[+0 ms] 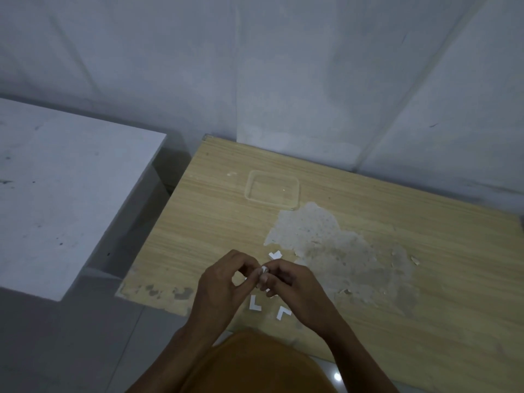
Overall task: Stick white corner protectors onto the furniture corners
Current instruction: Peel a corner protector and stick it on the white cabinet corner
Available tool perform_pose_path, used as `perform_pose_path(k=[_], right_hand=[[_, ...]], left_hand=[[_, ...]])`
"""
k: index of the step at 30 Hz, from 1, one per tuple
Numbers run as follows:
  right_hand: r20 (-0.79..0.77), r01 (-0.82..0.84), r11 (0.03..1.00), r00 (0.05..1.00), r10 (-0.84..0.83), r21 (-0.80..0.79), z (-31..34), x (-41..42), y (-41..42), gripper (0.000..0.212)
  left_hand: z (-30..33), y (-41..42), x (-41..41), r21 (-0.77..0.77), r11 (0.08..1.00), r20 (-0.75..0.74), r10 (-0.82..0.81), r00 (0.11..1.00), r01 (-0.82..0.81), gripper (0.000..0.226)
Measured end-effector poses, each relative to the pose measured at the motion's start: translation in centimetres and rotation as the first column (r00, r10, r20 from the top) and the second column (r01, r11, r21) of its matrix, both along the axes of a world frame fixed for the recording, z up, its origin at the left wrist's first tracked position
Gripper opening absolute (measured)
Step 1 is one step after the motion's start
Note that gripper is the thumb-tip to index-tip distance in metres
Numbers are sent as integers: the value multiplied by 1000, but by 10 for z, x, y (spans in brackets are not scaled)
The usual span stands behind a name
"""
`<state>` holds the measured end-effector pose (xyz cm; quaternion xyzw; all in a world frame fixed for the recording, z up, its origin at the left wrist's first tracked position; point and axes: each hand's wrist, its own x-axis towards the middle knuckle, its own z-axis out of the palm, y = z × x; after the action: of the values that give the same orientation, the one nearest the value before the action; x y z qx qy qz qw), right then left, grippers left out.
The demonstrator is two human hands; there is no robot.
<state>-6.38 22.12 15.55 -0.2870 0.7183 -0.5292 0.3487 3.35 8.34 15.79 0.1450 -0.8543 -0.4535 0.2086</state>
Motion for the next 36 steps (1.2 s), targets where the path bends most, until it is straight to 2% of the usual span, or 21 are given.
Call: perform_pose_path(k=[5,8,12,15,27,36], right_hand=[[106,8,1000,994,-8,-7,4,-3,-3,16],[108,-2,1000,994,2,-3,4,-3,-3,15],[77,-21,999,997,23,-29,7,-1,-4,16],[14,-51,998,999,51,-28,8,0,-4,12],[-188,17,1000,982,-17,-5,11,-2,3,14],[-225,1,1000,974,2,11,17,-5,6,18]], left_hand=[[-3,-6,2,163,986,-5,-47,999,47,12],[-5,-8,4,211,975,14,-79,997,74,16],[-7,-8,5,268,963,11,-38,999,34,5],[-4,-7,4,235,971,-10,-35,999,36,13],[2,-1,-4,35,998,-104,-38,994,42,4],[4,-1,-4,-7,997,-93,-77,993,77,13]])
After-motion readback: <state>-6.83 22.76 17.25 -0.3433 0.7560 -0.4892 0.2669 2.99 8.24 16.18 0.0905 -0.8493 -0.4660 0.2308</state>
